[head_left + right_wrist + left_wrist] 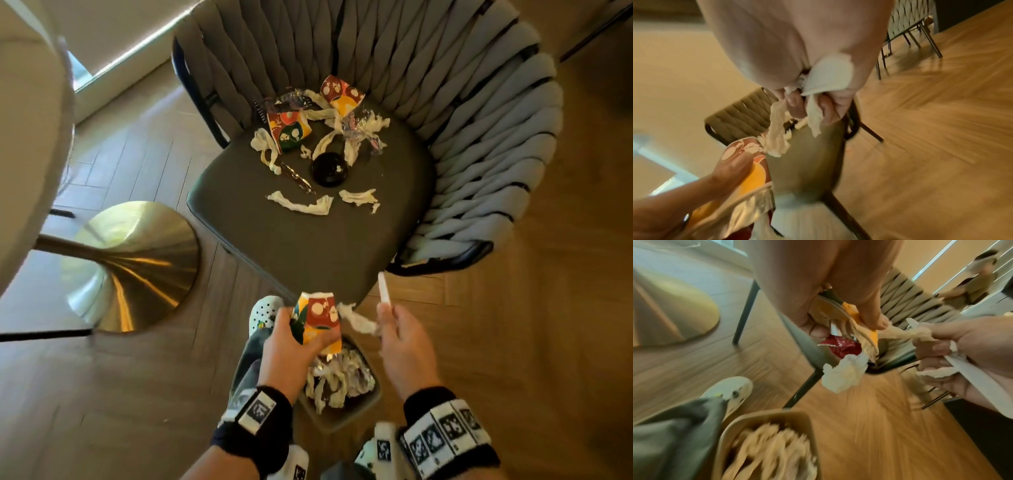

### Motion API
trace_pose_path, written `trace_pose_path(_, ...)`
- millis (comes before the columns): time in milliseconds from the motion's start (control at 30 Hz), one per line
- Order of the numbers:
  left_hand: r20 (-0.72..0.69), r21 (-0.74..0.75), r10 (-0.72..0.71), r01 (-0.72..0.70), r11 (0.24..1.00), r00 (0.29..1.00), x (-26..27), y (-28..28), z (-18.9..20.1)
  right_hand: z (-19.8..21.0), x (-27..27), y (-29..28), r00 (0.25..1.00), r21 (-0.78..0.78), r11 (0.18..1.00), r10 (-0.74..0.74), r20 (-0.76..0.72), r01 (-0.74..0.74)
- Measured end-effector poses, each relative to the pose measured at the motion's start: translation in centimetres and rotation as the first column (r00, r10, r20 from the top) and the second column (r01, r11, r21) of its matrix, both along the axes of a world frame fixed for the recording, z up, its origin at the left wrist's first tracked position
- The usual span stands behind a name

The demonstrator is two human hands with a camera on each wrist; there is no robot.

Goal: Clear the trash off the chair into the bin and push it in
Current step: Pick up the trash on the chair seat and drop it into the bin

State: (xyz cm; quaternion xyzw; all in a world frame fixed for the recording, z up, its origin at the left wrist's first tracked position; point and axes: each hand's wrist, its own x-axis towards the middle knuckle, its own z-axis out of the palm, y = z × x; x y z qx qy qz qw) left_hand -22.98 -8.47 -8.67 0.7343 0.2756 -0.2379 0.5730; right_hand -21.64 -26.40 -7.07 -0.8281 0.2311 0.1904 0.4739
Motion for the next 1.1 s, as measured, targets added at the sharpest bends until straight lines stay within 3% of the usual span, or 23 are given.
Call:
trace_pose_path(133,-0.154,0.08,-0.047,0.06,0.995,0.987,-7.1,-1.8,-6.7,-7.4,-7.4,-0.3,0.968,0.002,0.998,0.063,-0.243,-0.065)
trace_pose_path(300,-0.339,0.224,-0.093,0.177,0.958,0.936,-11.9,-2.9,-17.2,-18.5,-11.6,1.1,0.846,-0.033,0.994,0.074,-0.528,-0.107)
trace_pose_path(400,-0.4,0.239,-0.18,0.292,0.926,0.898,-12.1,-3.2,-21.7,-22.7,-10.9,1.9,0.812,-0.013,0.993,0.089,-0.576,-0.119)
trace_pose_path(500,-0.431,0.178,-0.309,0.415,0.892,0.848,-11.1,-2.8,-23.2,-23.7,-9.3,1.9,0.812,-0.006,0.99,0.112,-0.572,-0.14)
trace_pose_path(567,-0.409,0.206,-0.351,0.461,0.863,0.842,-10.2,-2.2,-22.0,-22.3,-8.4,1.4,0.843,-0.025,0.996,0.062,-0.534,-0.09)
trace_pose_path(667,-0.342,0.271,-0.335,0.434,0.86,0.878,-8.3,-1.0,-17.2,-18.8,-7.4,0.7,0.889,-0.067,0.996,0.014,-0.459,-0.05)
trace_pose_path(800,-0.085,0.28,-0.265,0.278,0.919,0.961,-3.6,0.3,-8.7,-12.7,-3.7,1.7,0.951,0.015,0.995,-0.088,-0.296,0.096)
trace_pose_path(866,0.046,0.287,-0.241,0.218,0.933,0.969,0.3,1.0,-5.2,-9.2,0.0,2.6,0.969,0.098,0.979,-0.158,-0.19,0.179)
trace_pose_path(933,0.16,0.303,-0.227,0.171,0.937,0.961,4.9,1.7,-3.0,-6.6,4.5,3.4,0.983,0.141,0.975,-0.163,-0.082,0.173)
trace_pose_path(1033,0.282,0.39,-0.273,0.15,0.909,0.919,12.4,2.7,-2.8,-5.7,12.4,4.2,0.989,0.025,0.992,-0.125,0.078,0.123)
trace_pose_path(1100,0.256,0.477,-0.393,0.238,0.846,0.883,17.1,2.9,-3.9,-6.0,17.5,4.3,0.993,-0.16,0.986,-0.035,0.113,0.053)
